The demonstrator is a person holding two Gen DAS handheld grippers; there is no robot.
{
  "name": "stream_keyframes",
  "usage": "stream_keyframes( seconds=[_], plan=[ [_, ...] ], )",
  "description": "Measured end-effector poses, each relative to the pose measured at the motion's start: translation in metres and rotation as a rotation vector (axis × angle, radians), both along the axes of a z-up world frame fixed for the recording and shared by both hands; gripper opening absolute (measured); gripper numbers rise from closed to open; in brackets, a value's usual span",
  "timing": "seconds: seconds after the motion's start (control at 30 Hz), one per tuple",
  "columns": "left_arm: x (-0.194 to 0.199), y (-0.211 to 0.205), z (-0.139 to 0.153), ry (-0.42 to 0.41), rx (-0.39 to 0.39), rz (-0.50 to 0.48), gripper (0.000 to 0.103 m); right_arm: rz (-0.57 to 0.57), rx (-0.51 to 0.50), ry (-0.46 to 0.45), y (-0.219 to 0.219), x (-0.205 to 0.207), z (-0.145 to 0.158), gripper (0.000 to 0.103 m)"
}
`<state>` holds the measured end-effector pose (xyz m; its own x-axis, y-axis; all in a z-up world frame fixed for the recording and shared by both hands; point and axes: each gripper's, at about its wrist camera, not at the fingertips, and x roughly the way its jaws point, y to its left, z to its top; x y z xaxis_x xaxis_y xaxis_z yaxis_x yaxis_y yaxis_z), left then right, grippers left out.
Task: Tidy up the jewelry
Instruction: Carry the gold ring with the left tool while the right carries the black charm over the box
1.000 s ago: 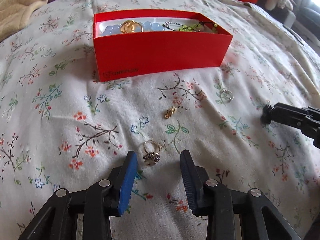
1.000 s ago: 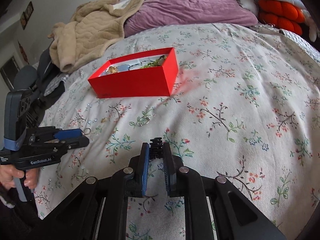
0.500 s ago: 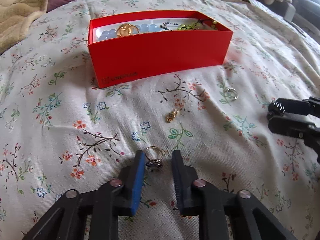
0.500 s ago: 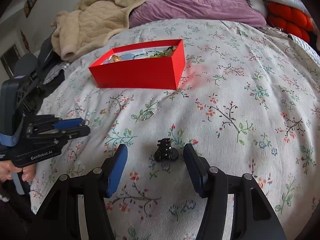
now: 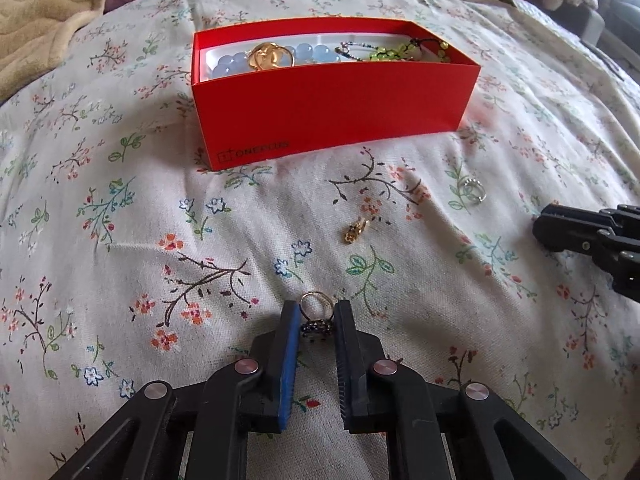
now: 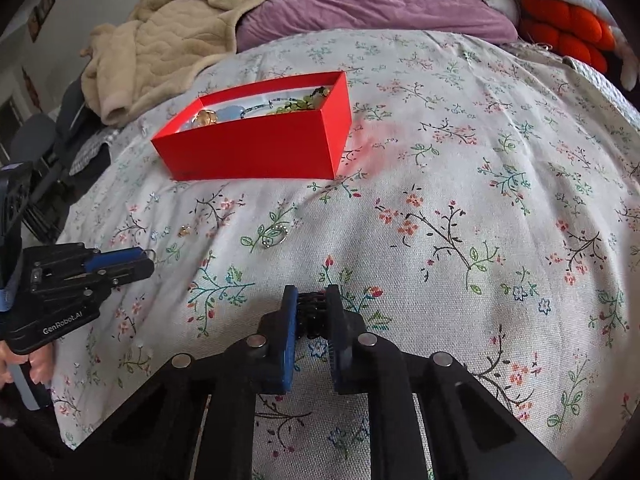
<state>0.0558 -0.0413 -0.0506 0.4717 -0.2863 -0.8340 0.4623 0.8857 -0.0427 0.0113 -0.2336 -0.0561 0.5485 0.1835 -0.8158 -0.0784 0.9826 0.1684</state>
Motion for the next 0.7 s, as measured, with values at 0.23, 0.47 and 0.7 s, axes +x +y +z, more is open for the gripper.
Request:
stream_keyframes(
  seconds=[0.23, 0.47, 0.7],
  plan=[
    [0.002, 0.003, 0.007, 0.023, -0.019, 0.022, 0.011, -0.006, -0.016, -0.001, 0.001, 0.001, 0.004, 0.014],
    [0.004, 0.005, 0.022, 0.010, -0.043, 0.037, 0.011, -0.013, -0.015, -0.006, 0.002, 0.004, 0.014, 0.014],
    [0.009, 0.007, 0.043, -0.011, -0.062, 0.049, 0.011, -0.009, -0.011, -0.015, 0.009, 0.015, 0.031, 0.014]
  ],
)
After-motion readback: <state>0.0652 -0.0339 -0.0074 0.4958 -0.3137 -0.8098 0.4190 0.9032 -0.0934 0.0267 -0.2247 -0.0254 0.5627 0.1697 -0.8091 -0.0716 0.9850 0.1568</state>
